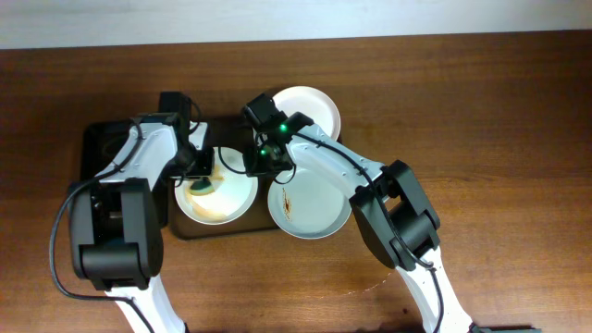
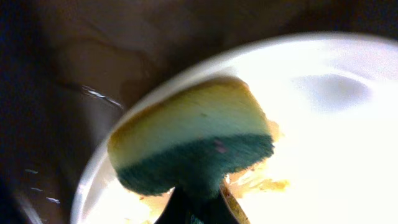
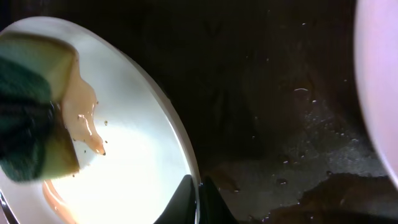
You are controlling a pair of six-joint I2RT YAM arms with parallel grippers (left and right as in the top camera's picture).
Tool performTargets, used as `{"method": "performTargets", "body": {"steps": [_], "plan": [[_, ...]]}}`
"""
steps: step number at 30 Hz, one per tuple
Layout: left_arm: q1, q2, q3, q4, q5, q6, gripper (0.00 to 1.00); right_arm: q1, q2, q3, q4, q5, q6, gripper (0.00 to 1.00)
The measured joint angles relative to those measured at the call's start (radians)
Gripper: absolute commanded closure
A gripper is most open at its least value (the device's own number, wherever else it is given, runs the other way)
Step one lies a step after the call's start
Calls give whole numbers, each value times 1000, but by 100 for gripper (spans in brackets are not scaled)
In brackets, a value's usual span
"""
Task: Clean dirty plates on tray and stack at the side
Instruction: 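Scrub the white plate with the sponge in the left gripper, then lift the white plate with the right gripper and place it right of the tray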
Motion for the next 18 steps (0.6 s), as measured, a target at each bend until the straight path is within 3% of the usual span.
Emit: {"method": "performTargets", "body": {"steps": [9, 13, 18], "plan": [[24, 35, 71, -34, 338, 19, 100, -1, 0, 0, 0, -7, -9, 96], [118, 43, 241, -110, 396, 19, 99, -1, 0, 0, 0, -10, -9, 96], [235, 43, 489, -322, 388, 19, 99, -2, 0, 0, 3, -13, -9, 96]]}}
